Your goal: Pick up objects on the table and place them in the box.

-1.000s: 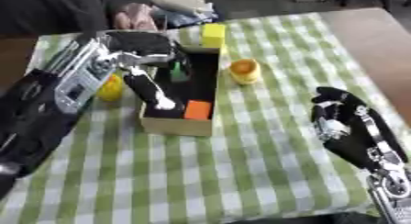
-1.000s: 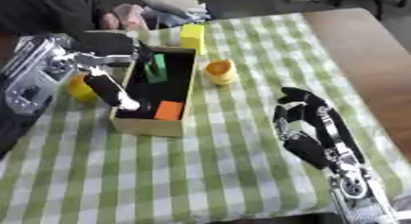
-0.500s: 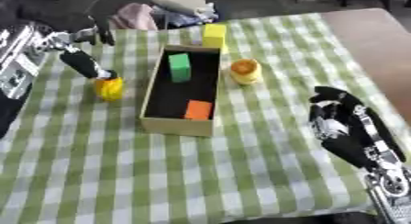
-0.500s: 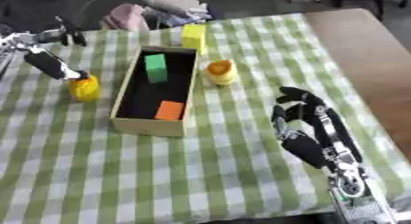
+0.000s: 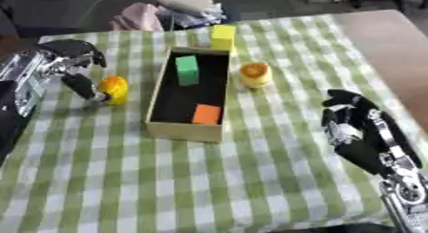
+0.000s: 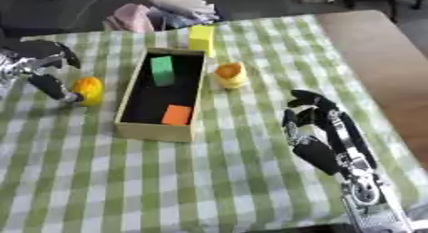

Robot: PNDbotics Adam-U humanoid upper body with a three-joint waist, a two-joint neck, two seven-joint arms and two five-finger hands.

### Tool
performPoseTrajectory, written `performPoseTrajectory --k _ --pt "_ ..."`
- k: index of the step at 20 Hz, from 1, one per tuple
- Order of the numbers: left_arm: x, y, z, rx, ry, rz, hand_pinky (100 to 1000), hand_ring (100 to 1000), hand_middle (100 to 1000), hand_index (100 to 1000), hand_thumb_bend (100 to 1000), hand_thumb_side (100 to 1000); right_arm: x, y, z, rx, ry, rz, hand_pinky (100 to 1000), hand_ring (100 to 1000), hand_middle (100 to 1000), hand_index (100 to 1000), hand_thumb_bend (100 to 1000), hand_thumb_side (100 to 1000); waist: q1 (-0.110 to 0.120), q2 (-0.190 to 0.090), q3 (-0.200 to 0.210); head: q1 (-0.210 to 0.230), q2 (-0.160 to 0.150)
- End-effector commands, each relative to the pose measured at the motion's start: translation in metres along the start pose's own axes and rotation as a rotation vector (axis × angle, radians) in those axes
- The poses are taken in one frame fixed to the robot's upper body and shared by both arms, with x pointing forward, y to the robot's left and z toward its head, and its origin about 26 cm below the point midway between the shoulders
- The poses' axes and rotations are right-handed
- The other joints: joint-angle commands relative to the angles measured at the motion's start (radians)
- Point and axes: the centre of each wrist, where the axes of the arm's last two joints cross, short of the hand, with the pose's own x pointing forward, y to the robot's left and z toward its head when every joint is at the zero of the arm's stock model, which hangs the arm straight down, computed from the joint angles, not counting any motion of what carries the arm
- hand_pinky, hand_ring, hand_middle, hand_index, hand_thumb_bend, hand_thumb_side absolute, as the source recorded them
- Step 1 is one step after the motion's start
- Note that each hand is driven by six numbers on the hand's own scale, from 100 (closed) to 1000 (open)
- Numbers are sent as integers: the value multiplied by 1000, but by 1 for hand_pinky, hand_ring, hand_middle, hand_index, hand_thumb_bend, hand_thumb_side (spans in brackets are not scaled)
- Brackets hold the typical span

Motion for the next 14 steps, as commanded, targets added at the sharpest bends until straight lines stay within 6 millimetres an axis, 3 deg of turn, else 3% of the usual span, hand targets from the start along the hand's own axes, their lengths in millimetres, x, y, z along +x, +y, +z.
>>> performPoseTrajectory --k 1,2,5,10,11,12,13,14 --pt "-2 6 -2 21 6 -6 769 692 718 786 515 392 5 -5 -3 -6 -21 3 603 558 673 830 100 391 -13 -21 -2 -1 -8" --pt "-1 3 -4 13 0 -4 766 686 711 781 507 383 5 -5 -3 -6 -22 3 602 558 673 830 100 391 -13 -20 -3 -1 -8" --pt "3 0 -6 5 -23 -2 683 569 585 675 360 238 4 -5 -3 -11 -20 3 603 558 673 830 100 389 -13 -19 -6 -2 -7" --pt "4 23 5 84 -48 -18 636 531 546 639 309 179 4 -5 -3 -12 -18 4 603 558 673 830 100 390 -11 -22 -5 -6 -5" --pt "5 31 8 114 -61 -22 637 530 545 640 208 339 4 -5 -3 -12 -17 4 602 558 673 830 100 384 -11 -23 -5 -7 -5" --pt "8 40 13 148 -80 -27 637 530 545 640 305 182 4 -5 -3 -13 -16 4 603 558 673 830 100 388 -11 -24 -4 -8 -5" --pt "12 50 19 184 -106 -35 642 534 548 643 304 179 3 -5 -3 -13 -15 5 603 558 673 830 100 388 -10 -24 -3 -9 -5" --pt "17 59 25 217 -139 -44 642 536 551 644 328 381 3 -5 -2 -12 -15 5 603 558 673 830 100 387 -10 -25 -2 -10 -5"
